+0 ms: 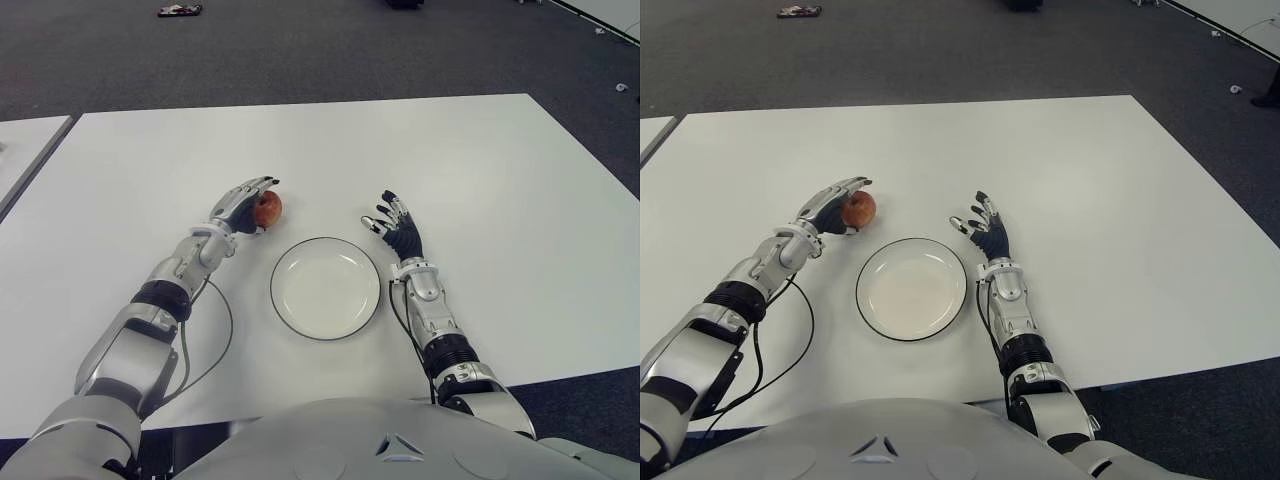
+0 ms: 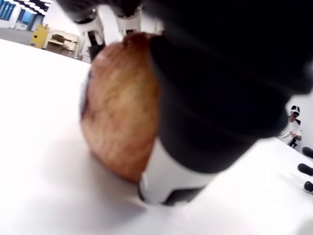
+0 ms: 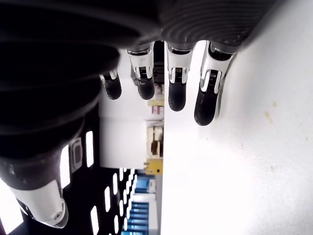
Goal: Put the apples into the plate.
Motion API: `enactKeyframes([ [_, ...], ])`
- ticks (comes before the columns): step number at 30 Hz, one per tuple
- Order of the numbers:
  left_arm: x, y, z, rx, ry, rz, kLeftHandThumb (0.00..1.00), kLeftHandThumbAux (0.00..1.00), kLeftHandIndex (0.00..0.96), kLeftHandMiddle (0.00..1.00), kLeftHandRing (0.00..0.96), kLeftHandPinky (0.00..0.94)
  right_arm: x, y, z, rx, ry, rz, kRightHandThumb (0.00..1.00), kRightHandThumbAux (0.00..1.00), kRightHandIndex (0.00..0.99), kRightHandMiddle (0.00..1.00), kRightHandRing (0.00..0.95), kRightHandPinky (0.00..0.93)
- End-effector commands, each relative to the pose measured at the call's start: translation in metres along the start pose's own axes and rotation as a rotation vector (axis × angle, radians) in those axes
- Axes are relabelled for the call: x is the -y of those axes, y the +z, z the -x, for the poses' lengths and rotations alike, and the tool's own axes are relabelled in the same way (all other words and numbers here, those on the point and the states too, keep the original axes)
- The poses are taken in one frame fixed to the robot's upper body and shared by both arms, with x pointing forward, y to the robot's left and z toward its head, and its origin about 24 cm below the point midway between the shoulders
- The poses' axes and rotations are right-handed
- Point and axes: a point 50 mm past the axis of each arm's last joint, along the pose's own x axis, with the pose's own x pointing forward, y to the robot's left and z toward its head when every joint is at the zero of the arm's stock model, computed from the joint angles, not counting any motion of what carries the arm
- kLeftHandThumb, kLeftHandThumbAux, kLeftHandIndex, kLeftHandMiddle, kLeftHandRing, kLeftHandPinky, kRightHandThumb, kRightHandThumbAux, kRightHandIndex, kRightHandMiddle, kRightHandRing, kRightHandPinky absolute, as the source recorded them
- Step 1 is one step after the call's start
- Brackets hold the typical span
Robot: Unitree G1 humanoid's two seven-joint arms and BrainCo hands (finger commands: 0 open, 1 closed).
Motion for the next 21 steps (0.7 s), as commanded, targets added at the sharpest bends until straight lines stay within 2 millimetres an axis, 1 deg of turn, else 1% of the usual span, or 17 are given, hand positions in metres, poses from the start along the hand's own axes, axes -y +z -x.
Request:
enactKeyframes([
  [1, 0.005, 0.003, 0.002, 0.028, -0.018, 0.018, 0.088, 0.386, 0.000, 0.000, 0.000, 0.000, 0.001, -0.031, 0.014, -0.166, -0.008, 0.003, 0.146, 0.686, 0.010, 0.066, 0.105, 0.170],
  [11, 0.005, 0.013, 0.005, 0.104, -0.057, 0.116, 0.083, 0.396, 0.000, 0.000, 0.000, 0.000, 0.003, -0.032, 0.014, -0.168, -0.012, 0.005, 0.128, 0.691, 0.011, 0.057, 0.092, 0.148],
  [21, 0.004, 0.017, 0.005, 0.126, -0.071, 0.194, 0.086, 0.432, 0.000, 0.000, 0.000, 0.000, 0.004, -0.032, 0.013, -0.170, -0.015, 0.007, 0.126, 0.695, 0.008, 0.055, 0.091, 0.160],
])
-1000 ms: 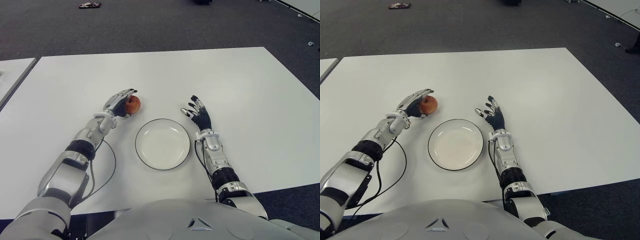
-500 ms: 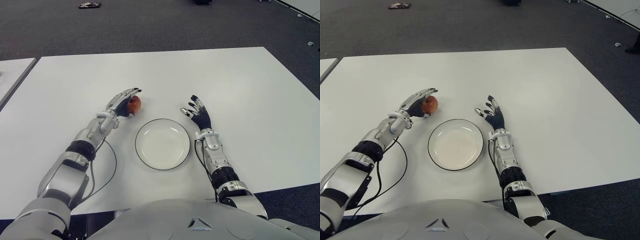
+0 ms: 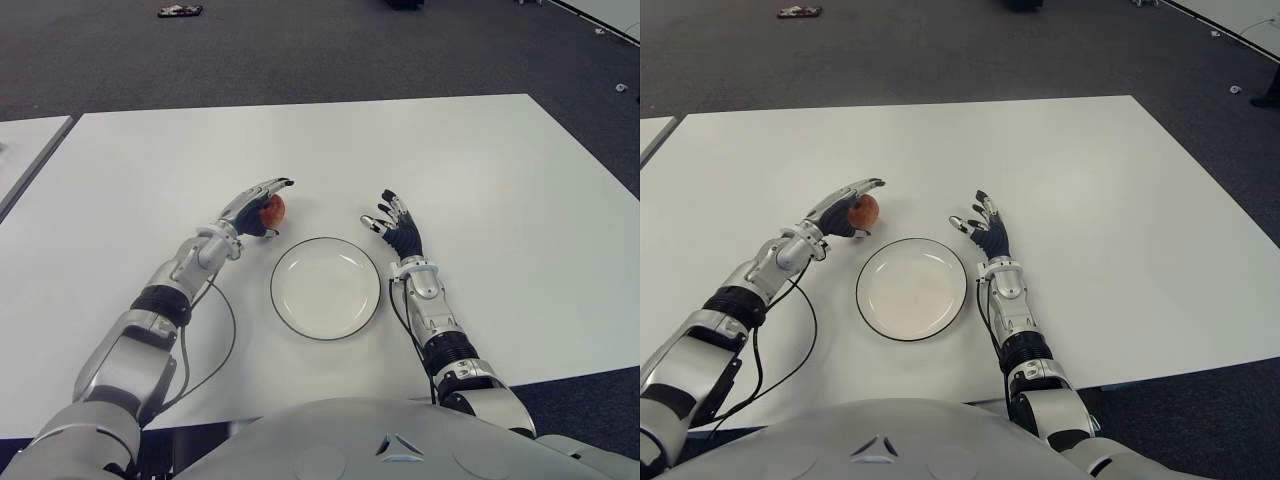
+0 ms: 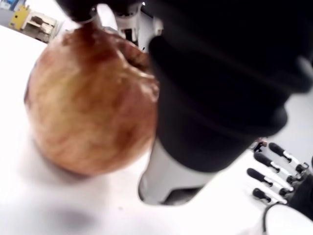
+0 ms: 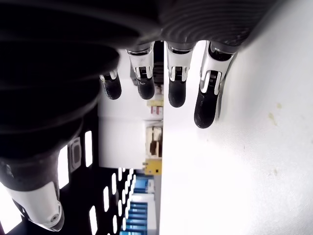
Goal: Put the apples into the plate.
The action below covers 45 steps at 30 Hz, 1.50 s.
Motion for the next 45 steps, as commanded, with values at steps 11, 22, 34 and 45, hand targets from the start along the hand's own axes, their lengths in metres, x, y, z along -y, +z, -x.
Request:
enactKeyframes([
  [11, 0.007, -0.005, 0.001, -0.043, -0.026, 0.079, 0.091, 0.462, 0.000, 0.000, 0.000, 0.000, 0.004, -0.032, 0.015, -0.164, -0.015, -0.010, 0.124, 0.697, 0.011, 0.057, 0.090, 0.154],
  [22, 0.009, -0.016, 0.000, -0.129, -0.035, 0.079, 0.094, 0.476, 0.000, 0.000, 0.000, 0.000, 0.006, -0.032, 0.016, -0.159, -0.018, -0.004, 0.128, 0.696, 0.009, 0.054, 0.088, 0.152],
  [34, 0.009, -0.030, 0.003, -0.225, -0.041, 0.035, 0.098, 0.467, 0.000, 0.000, 0.000, 0.000, 0.009, -0.033, 0.018, -0.160, -0.018, -0.004, 0.133, 0.684, 0.007, 0.052, 0.086, 0.154],
  [45, 0.010, -0.034, 0.005, -0.247, -0.017, -0.034, 0.077, 0.456, 0.000, 0.000, 0.000, 0.000, 0.010, -0.033, 0.019, -0.162, -0.016, -0.003, 0.135, 0.683, 0.010, 0.058, 0.091, 0.161],
])
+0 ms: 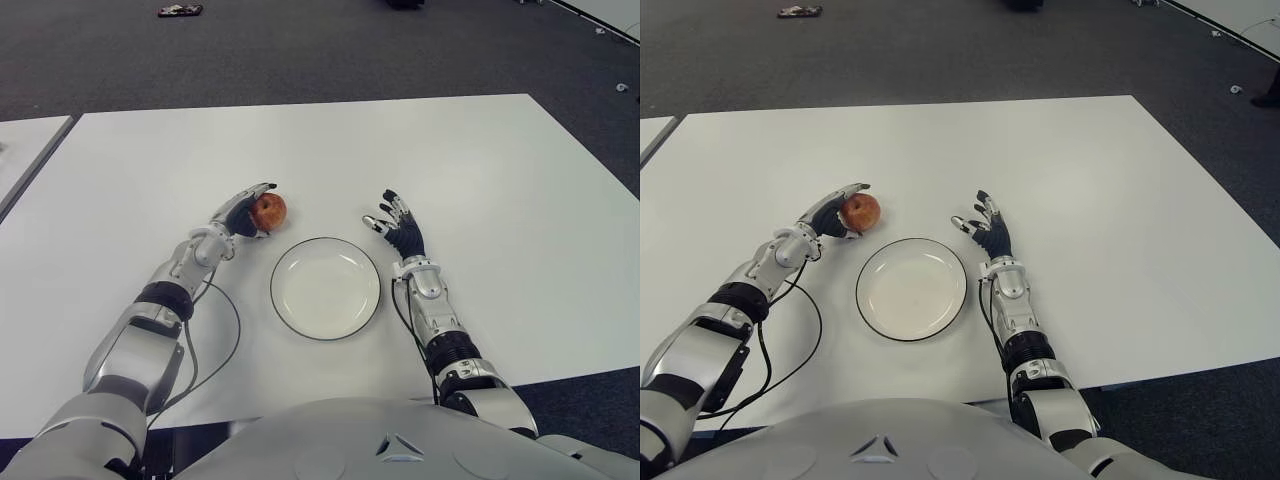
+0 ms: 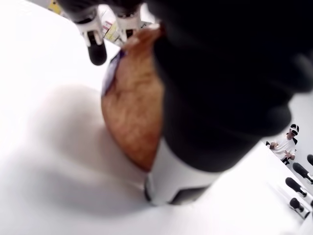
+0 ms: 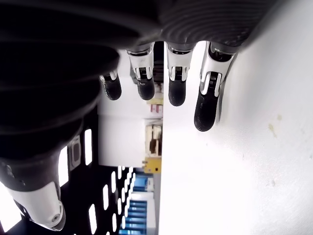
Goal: Put the apples into the plate.
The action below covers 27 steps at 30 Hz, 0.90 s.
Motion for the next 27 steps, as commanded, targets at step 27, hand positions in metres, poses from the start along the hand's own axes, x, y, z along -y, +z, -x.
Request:
enactKeyframes([
  [27, 0.0104, -0.0081, 0.0041, -0.036, -0.021, -0.081, 0.098, 0.442, 0.000, 0.000, 0.000, 0.000, 0.0045, -0.0337, 0.0188, -0.167, -0.007, 0.003, 0.141, 0.689, 0.011, 0.053, 0.088, 0.154],
])
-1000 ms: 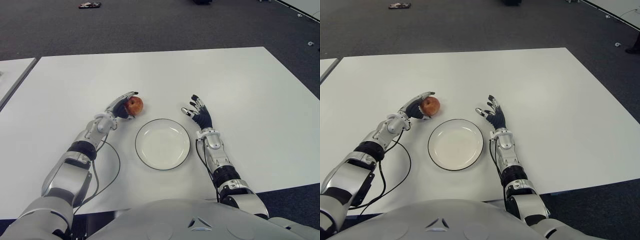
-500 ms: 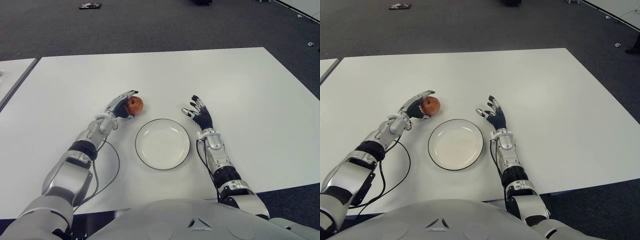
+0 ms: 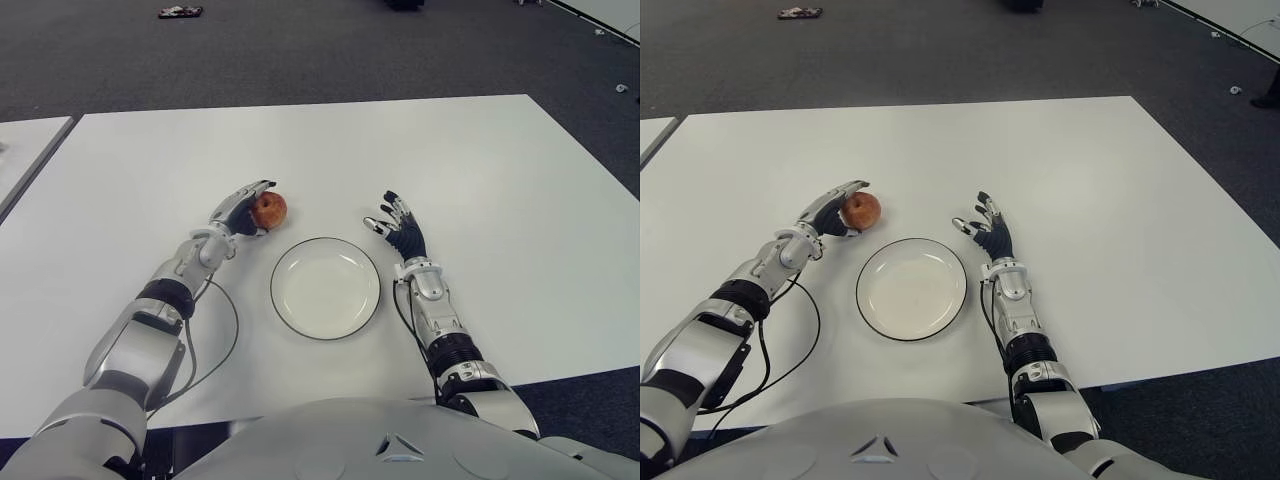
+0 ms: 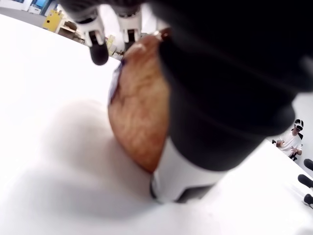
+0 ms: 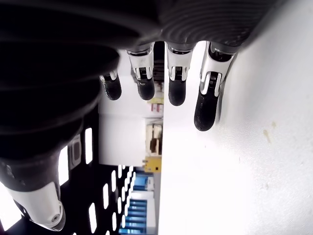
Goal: Put the apples into the plate.
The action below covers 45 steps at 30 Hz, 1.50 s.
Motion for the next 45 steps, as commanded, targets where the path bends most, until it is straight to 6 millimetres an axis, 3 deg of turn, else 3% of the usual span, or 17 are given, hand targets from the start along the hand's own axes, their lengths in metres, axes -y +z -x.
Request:
enactKeyframes([
  [1, 0.009, -0.007, 0.006, -0.030, -0.054, -0.013, 0.098, 0.443, 0.000, 0.000, 0.000, 0.000, 0.002, -0.033, 0.017, -0.167, -0.011, -0.003, 0.142, 0.691, 0.011, 0.052, 0.087, 0.151],
  [28, 0.007, 0.003, 0.006, 0.046, -0.087, 0.016, 0.092, 0.451, 0.000, 0.000, 0.000, 0.000, 0.001, -0.035, 0.017, -0.176, -0.016, -0.006, 0.134, 0.706, 0.012, 0.053, 0.087, 0.151],
  [34, 0.006, 0.007, 0.006, 0.075, -0.073, 0.006, 0.112, 0.434, 0.041, 0.012, 0.012, 0.083, 0.002, -0.035, 0.016, -0.183, -0.019, -0.009, 0.141, 0.709, 0.010, 0.057, 0.093, 0.163],
  [38, 0.005, 0.011, 0.006, 0.101, -0.036, 0.021, 0.248, 0.412, 0.190, 0.201, 0.207, 0.259, 0.002, -0.035, 0.017, -0.184, -0.020, -0.008, 0.144, 0.710, 0.010, 0.059, 0.096, 0.164],
  [40, 0.006, 0.014, 0.004, 0.111, -0.005, 0.042, 0.438, 0.419, 0.412, 0.472, 0.475, 0.482, 0.002, -0.035, 0.017, -0.183, -0.021, -0.006, 0.147, 0.712, 0.011, 0.065, 0.105, 0.179],
  [43, 0.012, 0.013, 0.003, 0.095, 0.037, 0.078, 0.585, 0.436, 0.569, 0.647, 0.662, 0.654, 0.003, -0.035, 0.017, -0.181, -0.023, -0.004, 0.151, 0.713, 0.013, 0.070, 0.113, 0.187],
  [45, 0.013, 0.012, 0.004, 0.095, 0.075, 0.101, 0.644, 0.445, 0.620, 0.707, 0.725, 0.721, 0.003, -0.035, 0.017, -0.179, -0.023, -0.001, 0.153, 0.713, 0.013, 0.068, 0.111, 0.179],
])
